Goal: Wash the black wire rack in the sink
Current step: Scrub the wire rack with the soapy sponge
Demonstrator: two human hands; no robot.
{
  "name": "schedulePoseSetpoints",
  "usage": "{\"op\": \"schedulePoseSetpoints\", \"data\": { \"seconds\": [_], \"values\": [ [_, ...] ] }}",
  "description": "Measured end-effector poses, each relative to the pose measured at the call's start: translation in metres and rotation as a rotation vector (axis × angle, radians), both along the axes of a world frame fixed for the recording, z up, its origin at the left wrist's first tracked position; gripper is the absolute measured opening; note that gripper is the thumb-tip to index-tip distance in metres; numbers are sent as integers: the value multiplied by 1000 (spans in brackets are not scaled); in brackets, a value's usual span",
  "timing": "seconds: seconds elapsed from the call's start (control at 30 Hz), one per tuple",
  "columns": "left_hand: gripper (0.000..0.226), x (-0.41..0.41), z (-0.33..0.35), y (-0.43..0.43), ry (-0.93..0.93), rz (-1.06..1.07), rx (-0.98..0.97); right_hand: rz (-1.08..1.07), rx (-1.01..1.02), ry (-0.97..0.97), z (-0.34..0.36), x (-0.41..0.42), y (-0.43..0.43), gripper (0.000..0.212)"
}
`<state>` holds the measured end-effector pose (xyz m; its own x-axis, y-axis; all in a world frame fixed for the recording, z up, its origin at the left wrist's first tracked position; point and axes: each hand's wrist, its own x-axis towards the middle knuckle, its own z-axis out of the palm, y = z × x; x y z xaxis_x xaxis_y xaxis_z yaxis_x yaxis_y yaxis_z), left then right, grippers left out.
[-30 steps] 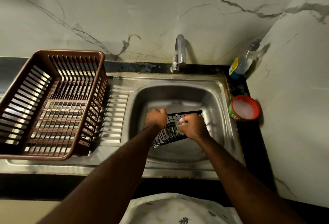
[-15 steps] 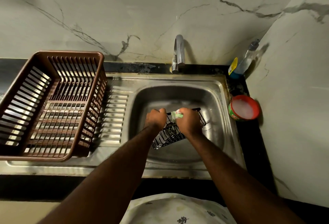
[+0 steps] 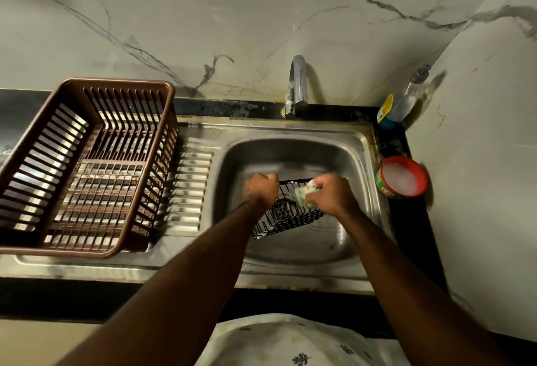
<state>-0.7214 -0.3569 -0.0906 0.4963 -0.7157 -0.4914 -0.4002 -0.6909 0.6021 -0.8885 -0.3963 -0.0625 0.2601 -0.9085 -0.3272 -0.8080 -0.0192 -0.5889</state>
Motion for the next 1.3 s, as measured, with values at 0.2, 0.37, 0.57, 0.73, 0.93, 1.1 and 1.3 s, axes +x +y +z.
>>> {"op": "schedulePoseSetpoints", "data": {
  "seconds": [0.2, 0.37, 0.57, 0.73, 0.93, 1.1, 1.3],
  "values": [
    [47, -5, 2, -2, -43, -44, 9, -53, -132, -103, -6, 34, 9, 13],
    [51, -1, 1, -3, -32, 26, 29, -64, -167, -75, -24, 32, 24, 8],
    [45, 2, -1, -5, -24, 28, 15, 104, -29, -60, -19, 8, 21, 11],
    [46, 3, 0, -6, -10, -15, 14, -47, 218, -199, -15, -11, -9, 30],
    [43, 1, -3, -7, -23, -49, -4, -90, -151, -144, -16, 15, -12, 19],
    [40, 4, -6, -10, -49, -52, 3, -85, -277, -82, -49, 17, 8, 18],
    [48, 1, -3, -15, -90, -44, 20, -26, -238, -49, -48, 0, 1, 8]
  ]
}}
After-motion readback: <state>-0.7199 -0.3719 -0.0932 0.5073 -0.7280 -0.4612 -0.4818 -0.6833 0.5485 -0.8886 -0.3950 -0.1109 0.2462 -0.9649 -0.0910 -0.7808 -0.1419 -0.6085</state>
